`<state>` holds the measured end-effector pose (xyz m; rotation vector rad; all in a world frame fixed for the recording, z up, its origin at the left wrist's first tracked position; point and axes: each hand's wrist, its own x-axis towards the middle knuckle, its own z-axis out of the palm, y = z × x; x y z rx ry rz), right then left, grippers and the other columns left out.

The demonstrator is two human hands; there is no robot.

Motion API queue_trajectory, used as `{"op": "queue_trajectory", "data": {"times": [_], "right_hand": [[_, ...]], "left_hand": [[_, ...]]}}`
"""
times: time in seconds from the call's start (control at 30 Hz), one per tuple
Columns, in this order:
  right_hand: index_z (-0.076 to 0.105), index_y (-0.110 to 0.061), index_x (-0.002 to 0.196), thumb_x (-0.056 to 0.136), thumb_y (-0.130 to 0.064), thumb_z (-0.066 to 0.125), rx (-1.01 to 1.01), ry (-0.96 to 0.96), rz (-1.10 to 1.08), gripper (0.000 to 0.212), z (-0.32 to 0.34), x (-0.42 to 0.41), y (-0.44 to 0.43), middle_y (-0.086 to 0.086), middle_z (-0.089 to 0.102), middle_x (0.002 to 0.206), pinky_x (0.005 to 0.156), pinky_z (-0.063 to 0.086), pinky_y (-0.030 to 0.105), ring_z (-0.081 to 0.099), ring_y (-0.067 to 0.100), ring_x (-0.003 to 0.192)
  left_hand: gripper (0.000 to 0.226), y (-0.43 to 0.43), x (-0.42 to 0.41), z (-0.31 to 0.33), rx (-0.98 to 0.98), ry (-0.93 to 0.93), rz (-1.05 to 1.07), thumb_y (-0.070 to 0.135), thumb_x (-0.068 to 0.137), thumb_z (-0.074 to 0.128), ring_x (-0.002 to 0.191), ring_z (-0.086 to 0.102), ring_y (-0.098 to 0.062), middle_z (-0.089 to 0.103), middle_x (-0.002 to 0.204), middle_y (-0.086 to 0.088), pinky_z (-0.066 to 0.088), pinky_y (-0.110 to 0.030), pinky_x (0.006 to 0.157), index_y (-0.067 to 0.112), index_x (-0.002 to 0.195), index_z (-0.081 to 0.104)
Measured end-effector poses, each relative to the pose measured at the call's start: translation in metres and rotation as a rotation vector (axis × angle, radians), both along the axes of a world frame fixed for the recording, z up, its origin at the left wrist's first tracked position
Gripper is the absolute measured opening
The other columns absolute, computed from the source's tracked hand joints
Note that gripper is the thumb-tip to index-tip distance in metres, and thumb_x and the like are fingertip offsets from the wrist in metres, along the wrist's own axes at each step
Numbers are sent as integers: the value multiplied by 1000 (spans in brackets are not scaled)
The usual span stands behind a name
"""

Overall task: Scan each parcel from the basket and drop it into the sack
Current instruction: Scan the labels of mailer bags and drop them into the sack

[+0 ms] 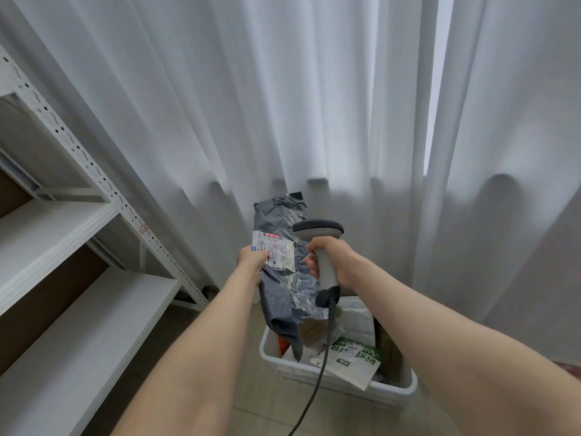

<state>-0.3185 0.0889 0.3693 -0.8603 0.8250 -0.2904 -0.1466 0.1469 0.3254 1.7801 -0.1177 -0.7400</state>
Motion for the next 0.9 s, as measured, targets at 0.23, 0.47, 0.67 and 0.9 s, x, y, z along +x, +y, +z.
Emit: {"op": "queue_trajectory", "data": {"times": [0.23, 0.47, 0.67, 0.9], "right_hand": [[50, -8, 74, 89, -4, 52, -11, 29, 29, 16, 5, 5, 6, 8, 53, 59, 44, 45, 19, 48, 13, 41], [51, -8, 74, 89, -6, 53, -24, 62, 48, 15, 8, 8, 11, 6, 54, 57, 44, 45, 19, 49, 12, 41], [54, -7, 78, 89, -6, 53, -36, 87, 49, 12, 9, 14, 13, 6, 55, 58, 43, 46, 19, 50, 13, 44], [60, -1, 92, 91, -8, 61, -12, 83, -9, 7, -6, 30, 17, 12, 63, 71, 50, 52, 25, 56, 14, 49]], "left_hand": [[26, 7, 6, -5, 8, 19, 14, -11, 91, 48, 93, 62, -28, 64, 117, -21, 52, -46, 90, 1, 109, 63], [30, 9, 8, -7, 1, 7, 19, -13, 91, 46, 106, 62, -34, 62, 121, -21, 50, -45, 92, -3, 116, 60], [28, 12, 12, -9, 8, 21, 18, -11, 92, 47, 107, 62, -34, 62, 122, -21, 49, -48, 95, -3, 116, 59], [28, 26, 26, -11, 5, 53, 4, -8, 92, 49, 105, 63, -34, 64, 119, -18, 52, -47, 92, 2, 115, 62]]}}
